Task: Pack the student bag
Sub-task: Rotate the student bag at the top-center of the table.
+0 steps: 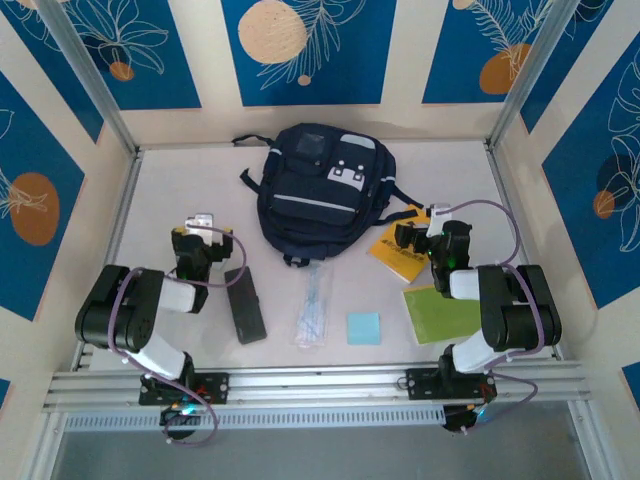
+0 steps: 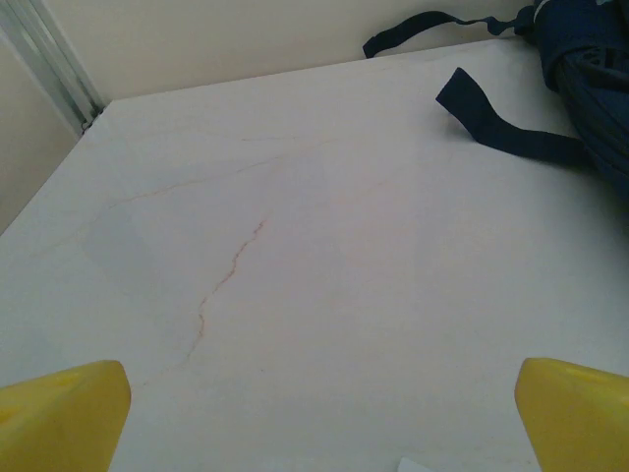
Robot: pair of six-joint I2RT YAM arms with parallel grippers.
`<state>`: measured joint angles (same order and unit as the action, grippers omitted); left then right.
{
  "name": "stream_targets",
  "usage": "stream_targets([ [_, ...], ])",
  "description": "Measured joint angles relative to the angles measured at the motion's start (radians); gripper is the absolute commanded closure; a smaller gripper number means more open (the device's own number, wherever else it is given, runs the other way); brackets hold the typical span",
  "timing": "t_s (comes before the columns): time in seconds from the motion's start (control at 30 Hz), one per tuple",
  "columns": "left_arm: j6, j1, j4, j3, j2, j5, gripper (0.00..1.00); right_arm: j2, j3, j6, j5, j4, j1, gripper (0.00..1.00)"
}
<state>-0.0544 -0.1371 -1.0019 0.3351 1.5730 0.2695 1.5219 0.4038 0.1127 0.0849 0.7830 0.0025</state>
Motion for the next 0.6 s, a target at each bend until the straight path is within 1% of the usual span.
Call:
stream_targets([
  [0.6, 0.0, 0.0, 0.009, 0.002, 0.0, 0.0, 0.0, 0.0, 0.0, 0.0, -0.007, -0.001, 0.0, 0.01],
])
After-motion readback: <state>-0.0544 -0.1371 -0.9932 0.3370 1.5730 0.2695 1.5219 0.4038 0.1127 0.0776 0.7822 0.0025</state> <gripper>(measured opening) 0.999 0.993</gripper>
